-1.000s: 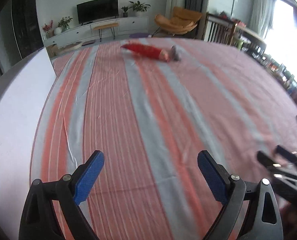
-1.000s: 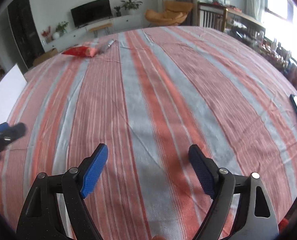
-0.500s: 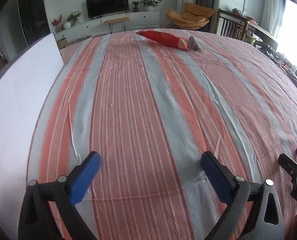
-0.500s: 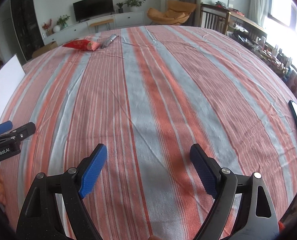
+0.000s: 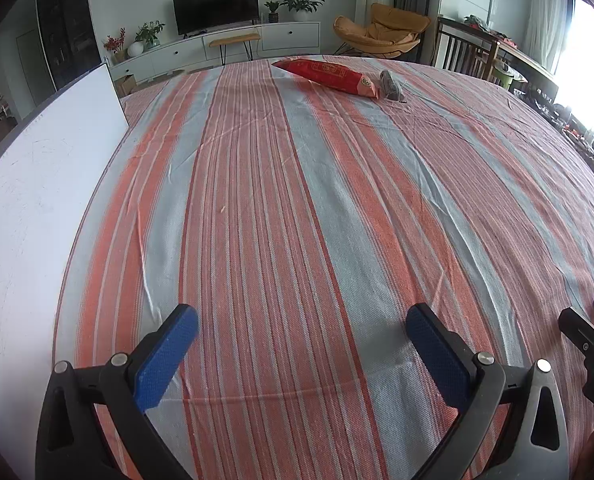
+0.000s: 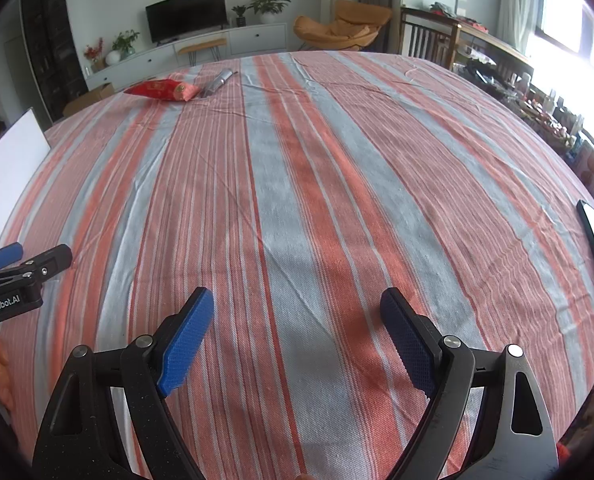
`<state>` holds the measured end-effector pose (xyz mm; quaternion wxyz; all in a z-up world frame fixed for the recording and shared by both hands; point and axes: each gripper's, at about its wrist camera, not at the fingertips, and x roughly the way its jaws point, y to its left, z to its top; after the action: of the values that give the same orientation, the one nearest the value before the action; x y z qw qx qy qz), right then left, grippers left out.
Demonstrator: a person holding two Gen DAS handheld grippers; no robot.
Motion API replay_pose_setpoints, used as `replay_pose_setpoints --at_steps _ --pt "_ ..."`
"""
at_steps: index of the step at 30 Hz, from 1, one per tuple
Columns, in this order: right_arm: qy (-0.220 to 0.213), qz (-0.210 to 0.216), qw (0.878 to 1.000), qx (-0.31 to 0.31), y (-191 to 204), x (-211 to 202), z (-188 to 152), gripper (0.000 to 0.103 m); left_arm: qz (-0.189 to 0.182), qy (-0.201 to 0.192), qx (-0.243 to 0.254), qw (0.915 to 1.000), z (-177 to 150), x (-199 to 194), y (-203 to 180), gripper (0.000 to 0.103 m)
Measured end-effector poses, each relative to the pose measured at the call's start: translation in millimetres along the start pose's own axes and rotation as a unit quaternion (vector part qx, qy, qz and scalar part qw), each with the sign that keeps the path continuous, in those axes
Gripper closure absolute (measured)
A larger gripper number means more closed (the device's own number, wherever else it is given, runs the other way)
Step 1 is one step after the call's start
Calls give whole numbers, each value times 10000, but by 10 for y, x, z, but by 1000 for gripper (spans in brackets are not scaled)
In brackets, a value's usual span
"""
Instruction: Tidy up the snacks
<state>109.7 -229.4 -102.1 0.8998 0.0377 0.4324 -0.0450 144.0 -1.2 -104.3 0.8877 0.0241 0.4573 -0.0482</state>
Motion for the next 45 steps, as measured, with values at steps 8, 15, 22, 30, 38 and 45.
replay_pose_setpoints --at_steps 8,15,22,30,38,45 --pt "11 0 10000 -11 3 -1 -2 14 -2 1 6 10000 -2 4 3 0" --pt "12 -2 10000 -8 8 -6 -8 14 -4 4 1 10000 1 3 6 0" --pt "13 -2 10000 -11 -4 -8 -8 14 -7 7 -6 10000 6 14 -1 0" --pt "13 -2 10000 -12 -7 -11 -10 14 -11 8 -10 10000 7 15 2 0" --pt "17 6 10000 -15 7 0 -8 13 -693 34 -1670 9835 626 -63 384 0" --pt "18 4 10000 -14 4 -5 -10 12 -966 709 -1814 9761 1792 613 350 0"
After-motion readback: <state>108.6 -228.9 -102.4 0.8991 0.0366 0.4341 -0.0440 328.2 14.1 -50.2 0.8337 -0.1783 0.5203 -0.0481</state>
